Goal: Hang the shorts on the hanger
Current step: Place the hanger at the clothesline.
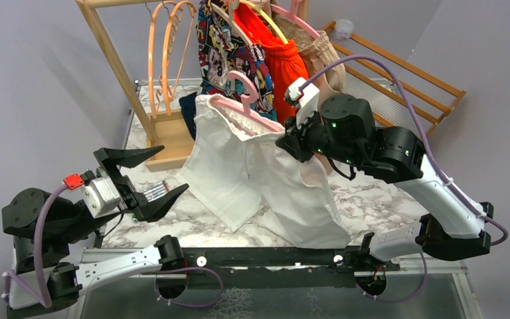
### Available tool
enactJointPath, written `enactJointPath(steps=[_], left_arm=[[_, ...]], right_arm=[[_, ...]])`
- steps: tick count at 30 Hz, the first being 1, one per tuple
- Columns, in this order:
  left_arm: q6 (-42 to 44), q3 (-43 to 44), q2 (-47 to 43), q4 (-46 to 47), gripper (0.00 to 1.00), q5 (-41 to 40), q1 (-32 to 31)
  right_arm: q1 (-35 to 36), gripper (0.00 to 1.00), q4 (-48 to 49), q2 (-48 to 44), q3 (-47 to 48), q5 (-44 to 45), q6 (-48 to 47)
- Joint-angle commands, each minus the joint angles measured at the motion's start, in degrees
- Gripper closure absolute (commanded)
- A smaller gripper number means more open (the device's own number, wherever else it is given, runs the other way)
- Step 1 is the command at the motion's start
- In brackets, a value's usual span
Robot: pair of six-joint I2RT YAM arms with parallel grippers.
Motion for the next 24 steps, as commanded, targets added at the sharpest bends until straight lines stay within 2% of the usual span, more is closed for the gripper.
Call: enactJointPath(steps=[1,7,16,24], left_arm=[[-2.9,-3.6,-3.6,4.5,0.11,-5.7,0.0],[-4.9,-9.2,-8.3,8.8,0.11,-9.1,0.0],[-6.1,-12.1,-11.3,10.0,0.11,-9.4,0.0],[-7.7,-15.1,-13.5,10.6,0.11,-11.2,0.0]], right_arm=[[0.0,0.99,13.0,-0.2,-0.9,6.4,7.4],[0.0,0.99,20.2,4.4,1.4,10.9,11.4],[0.0,0.99,27.5,11.2,4.6,18.8,14.9],[0.0,0.99,37.3,15.4,4.8,25.6,12.9]])
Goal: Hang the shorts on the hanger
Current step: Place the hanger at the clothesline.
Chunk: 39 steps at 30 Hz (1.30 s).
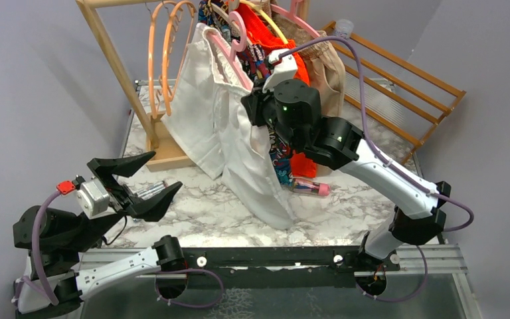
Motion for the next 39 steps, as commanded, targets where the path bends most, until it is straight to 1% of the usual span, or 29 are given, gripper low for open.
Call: enactJointPath(steps=[1,6,17,22,35,39], left_arm=[[-2.0,-1.4,-2.7,1.9,0.11,-2.9,0.0],[-2.4,-1.8,-4.3,2.1,0.11,-4.2,0.0],[-4.2,-4.8,-4.7,3.2,0.11,-3.6,0.0],[-5.2,-6.5,-5.0,3.6,0.12,-3.0,0.0],[-6.5,-9.7,-6.1,3.8,0.12,-3.2,0.0],[-7.1,-11.3,-6.5,4.1,0.12,-2.9,0.0]], right_arm=[[0.0,0.99,12.4,2.4,2.9,6.2,-0.9],[0.0,0.99,13.9,7.5,9.8,6.9,-4.0],[0.0,0.99,22.5,16.1,17.8,9.3,-12.1],[-0.2,0.99,23.6,20.6,23.3,9.8,-15.7],[-3.9,0.99,23.9,24.8,25.9,5.7,-11.0],[-5.2,0.99,23.2,27.3,29.0,4.5,-10.1]])
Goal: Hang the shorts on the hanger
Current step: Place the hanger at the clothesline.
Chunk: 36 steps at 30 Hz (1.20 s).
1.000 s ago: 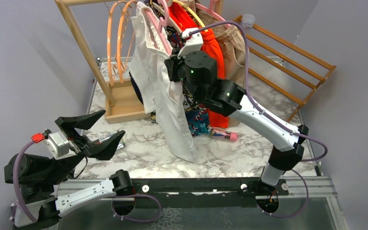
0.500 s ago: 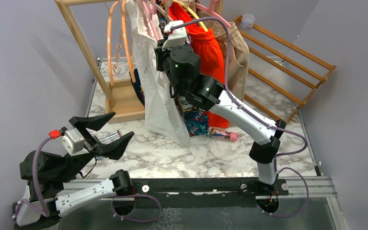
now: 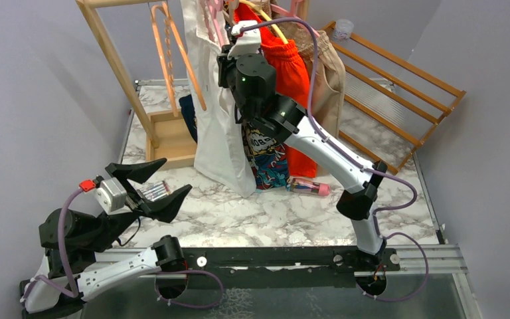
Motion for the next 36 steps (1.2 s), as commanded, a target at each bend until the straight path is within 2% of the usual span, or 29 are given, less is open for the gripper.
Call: enactJointPath(steps=[1,17,36], left_arm=[[-1.6,-2.0,-1.3,1.5,0.12,0.0,0.0],[-0.8,-4.3,-1.7,2.9,0.12,-0.8,0.0],[1.2,-2.3,1.3,4.5,0.12,0.4,-0.1]], right_arm=[[-1.3,0.99,5.3,2.6,5.6,-2.3,1.9],[-3.5,0.99,5.3,8.1,10.5,-5.6,3.3],[-5.6,0.99,5.1,11.9,12.6,-8.9,5.9]])
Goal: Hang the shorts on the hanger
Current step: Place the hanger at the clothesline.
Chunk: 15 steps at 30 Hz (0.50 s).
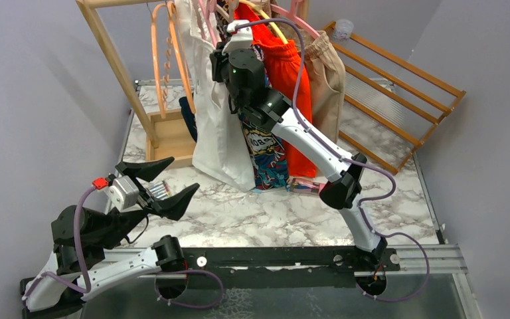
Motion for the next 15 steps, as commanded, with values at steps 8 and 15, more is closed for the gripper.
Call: enactJointPath(steps=[8,15], left_arm=[[0.7,0.3,0.1,1.4,0.12,0.7,0.0],[0.7,0.3,0.4,1.4,0.12,0.8,0.0]], right_arm=[[-0.5,0.99,3.9,1.5,3.3,-7.0,1.8],[-0.5,0.99,3.1,0.8,2.9,-10.4,3.0]])
